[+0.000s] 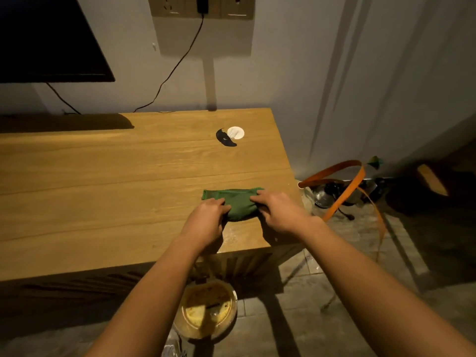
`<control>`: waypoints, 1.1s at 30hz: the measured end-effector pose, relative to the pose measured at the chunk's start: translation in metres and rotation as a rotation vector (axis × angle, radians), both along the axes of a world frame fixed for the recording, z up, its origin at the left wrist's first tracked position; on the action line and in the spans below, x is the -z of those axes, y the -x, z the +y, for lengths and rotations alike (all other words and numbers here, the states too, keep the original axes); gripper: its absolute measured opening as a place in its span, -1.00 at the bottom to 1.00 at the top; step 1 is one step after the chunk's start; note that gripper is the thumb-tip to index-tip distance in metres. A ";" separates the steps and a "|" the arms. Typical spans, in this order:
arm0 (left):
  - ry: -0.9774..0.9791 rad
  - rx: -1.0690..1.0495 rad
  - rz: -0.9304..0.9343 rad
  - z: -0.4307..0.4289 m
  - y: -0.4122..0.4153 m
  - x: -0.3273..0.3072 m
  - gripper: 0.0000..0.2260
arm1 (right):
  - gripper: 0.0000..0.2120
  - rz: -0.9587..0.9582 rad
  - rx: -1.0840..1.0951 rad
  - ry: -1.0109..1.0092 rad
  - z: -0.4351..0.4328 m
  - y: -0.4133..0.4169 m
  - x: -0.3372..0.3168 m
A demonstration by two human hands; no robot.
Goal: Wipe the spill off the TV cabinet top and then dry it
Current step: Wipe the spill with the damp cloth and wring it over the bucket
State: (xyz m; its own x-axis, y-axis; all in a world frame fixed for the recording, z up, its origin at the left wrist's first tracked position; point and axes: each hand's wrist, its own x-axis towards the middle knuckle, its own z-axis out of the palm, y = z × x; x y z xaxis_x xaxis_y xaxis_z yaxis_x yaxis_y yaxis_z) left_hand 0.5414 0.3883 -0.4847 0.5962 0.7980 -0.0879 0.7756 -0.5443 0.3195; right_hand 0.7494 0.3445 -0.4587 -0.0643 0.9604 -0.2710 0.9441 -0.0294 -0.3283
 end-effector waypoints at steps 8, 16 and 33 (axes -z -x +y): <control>0.050 0.115 -0.003 0.018 -0.046 0.013 -0.56 | -0.73 -0.068 -0.009 -0.103 -0.006 -0.035 0.020; 0.110 0.122 -0.085 0.005 -0.092 0.023 -0.58 | -0.47 -0.031 0.184 -0.157 -0.034 -0.064 0.028; 0.137 0.169 -0.011 -0.072 0.034 0.012 -0.41 | -0.41 -0.025 0.264 -0.137 -0.122 0.068 0.053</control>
